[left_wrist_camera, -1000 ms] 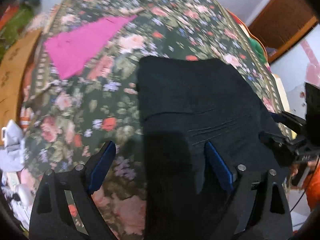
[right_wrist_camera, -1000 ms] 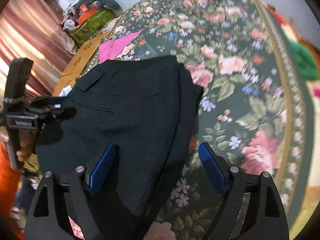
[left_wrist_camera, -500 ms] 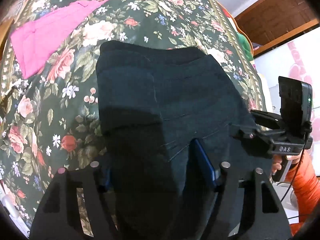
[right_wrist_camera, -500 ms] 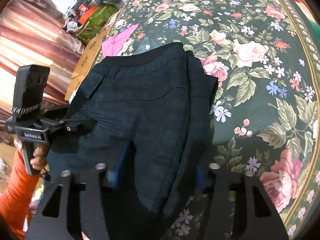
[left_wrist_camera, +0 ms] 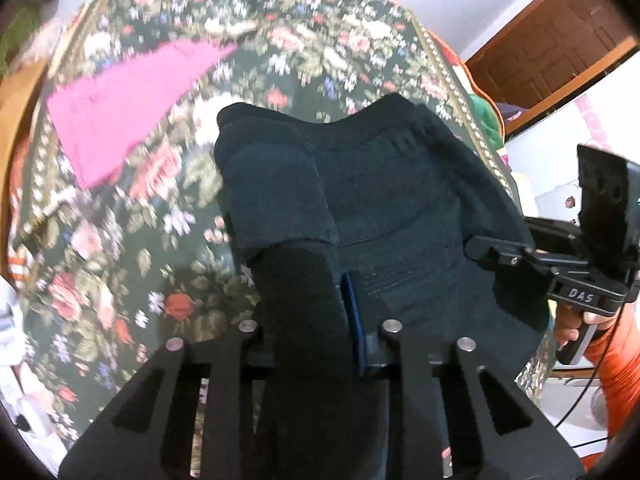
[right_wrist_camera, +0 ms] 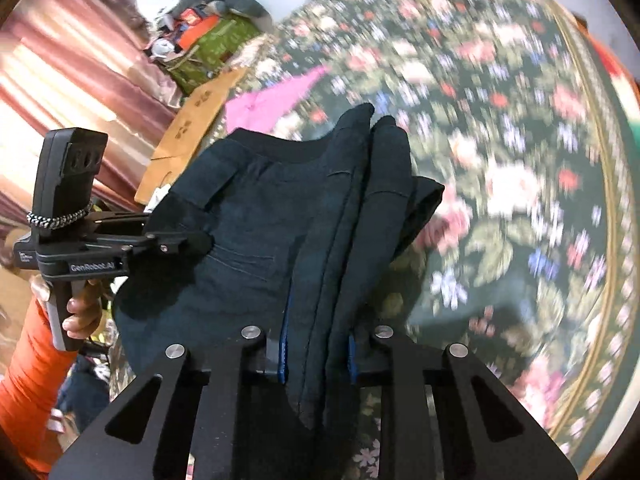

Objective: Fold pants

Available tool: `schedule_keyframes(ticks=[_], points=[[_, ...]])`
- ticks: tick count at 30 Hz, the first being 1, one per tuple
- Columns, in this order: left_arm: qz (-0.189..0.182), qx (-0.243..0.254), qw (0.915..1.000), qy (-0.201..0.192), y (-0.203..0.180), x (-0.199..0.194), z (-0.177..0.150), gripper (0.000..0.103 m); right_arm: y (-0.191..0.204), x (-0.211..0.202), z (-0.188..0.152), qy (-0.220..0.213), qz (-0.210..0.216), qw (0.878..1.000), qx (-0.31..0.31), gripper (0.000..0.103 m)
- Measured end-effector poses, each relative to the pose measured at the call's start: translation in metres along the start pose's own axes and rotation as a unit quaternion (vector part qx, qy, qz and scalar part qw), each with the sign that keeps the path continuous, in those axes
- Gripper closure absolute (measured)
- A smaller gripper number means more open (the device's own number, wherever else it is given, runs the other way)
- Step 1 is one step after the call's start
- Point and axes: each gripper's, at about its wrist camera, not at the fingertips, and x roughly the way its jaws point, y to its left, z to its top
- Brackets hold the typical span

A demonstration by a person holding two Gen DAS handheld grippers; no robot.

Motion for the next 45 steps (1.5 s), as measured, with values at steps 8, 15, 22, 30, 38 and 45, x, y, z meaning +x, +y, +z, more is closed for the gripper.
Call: schedule_keyframes(ticks=[8, 15, 22, 30, 38, 45], points=[[0.034, 0.009, 0.9946, -0.097, 0.005, -0.065, 0.028, 0.08, 0.038, -0.024, 0.055, -0.068, -0.01, 0.996, -0.059, 0.084], [0.062, -0.004, 0.9832, -0.172, 0.038, -0.116, 0.07, 0.081, 0.072, -0.028, 0.115, -0.12, -0.002, 0.988, -0.095, 0.084], [0.09, -0.021, 0.9752, -0.201, 0.087, -0.125, 0.105, 0.081, 0.091, 0.005, 0.164, -0.135, -0.002, 0.984, -0.115, 0.084], [0.103, -0.047, 0.9797, -0.166, 0.154, -0.068, 0.135, 0.081, 0.081, 0.084, 0.19, -0.108, -0.018, 0.987, -0.117, 0.084], [0.133, -0.083, 0.9811, -0.114, 0.198, 0.024, 0.146, 0.081, 0.052, 0.165, 0.193, -0.053, -0.052, 0.993, -0.09, 0.084], [0.146, -0.107, 0.9795, -0.088, 0.212, 0.065, 0.146, 0.073, 0.025, 0.191, 0.19, -0.005, -0.07, 0.996, -0.059, 0.08]])
